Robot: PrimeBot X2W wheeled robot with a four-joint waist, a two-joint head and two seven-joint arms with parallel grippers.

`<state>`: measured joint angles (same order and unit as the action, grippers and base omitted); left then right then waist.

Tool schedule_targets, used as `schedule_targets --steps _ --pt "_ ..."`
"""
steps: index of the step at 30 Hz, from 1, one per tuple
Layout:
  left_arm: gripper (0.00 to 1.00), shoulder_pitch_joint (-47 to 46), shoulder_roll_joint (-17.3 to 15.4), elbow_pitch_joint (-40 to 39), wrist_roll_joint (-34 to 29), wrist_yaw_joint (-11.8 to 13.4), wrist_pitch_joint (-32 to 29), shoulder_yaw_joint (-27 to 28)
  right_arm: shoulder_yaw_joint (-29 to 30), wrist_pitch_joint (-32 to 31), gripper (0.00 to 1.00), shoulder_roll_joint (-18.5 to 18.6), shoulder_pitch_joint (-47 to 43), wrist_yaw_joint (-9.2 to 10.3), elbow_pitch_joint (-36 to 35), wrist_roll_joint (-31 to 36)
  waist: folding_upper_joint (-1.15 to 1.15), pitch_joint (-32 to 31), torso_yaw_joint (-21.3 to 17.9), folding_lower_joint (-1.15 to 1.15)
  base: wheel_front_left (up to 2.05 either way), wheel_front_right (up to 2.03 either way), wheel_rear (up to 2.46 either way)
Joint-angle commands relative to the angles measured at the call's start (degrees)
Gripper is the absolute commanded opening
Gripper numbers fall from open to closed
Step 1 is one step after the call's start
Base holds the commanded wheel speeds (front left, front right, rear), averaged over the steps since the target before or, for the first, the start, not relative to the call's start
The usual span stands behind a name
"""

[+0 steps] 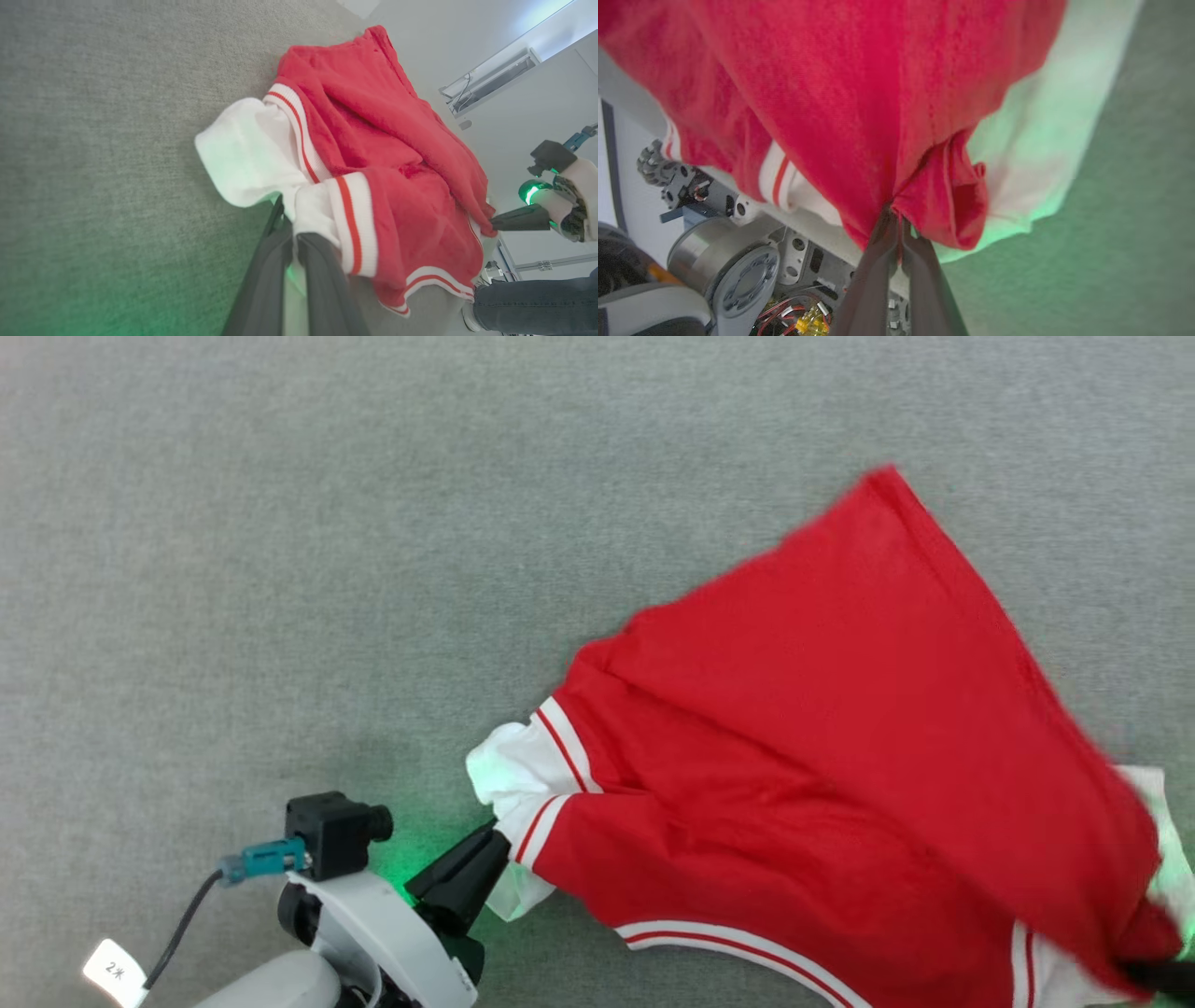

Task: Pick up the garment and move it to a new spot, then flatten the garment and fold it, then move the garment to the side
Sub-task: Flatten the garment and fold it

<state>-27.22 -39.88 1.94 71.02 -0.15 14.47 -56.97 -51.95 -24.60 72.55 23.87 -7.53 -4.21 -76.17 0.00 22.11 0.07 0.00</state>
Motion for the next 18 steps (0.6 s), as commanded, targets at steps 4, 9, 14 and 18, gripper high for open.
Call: schedule_targets --steps 4,9,14,18 --pt "0.0 1.3 -0.9 -0.6 -0.3 0.8 0.4 1.4 -2.0 0.8 0.0 -3.9 -6.1 0.09 -1.8 2.3 0.0 -0.7 -1.4 0.0 0.0 0.0 0.0" --pt "0.0 1.8 -1.3 -0.6 -0.7 1.6 0.5 2.0 -0.9 0.9 0.0 -8.4 -7.6 0.09 -0.4 5.1 0.0 -0.8 -2.0 0.0 0.0 0.0 0.0" --pt "0.0 2.1 -1.3 -0.7 -0.7 1.7 0.3 1.6 2.7 3.0 1.0 -8.2 -8.0 0.11 -1.7 7.9 0.0 -1.3 -2.5 0.0 0.0 0.0 0.0" --pt "0.0 2.3 -0.6 -0.7 -0.8 1.5 0.3 1.3 6.8 4.2 1.0 -2.5 -10.4 0.09 -6.8 5.0 0.0 -1.8 -1.9 0.0 0.0 0.0 0.0"
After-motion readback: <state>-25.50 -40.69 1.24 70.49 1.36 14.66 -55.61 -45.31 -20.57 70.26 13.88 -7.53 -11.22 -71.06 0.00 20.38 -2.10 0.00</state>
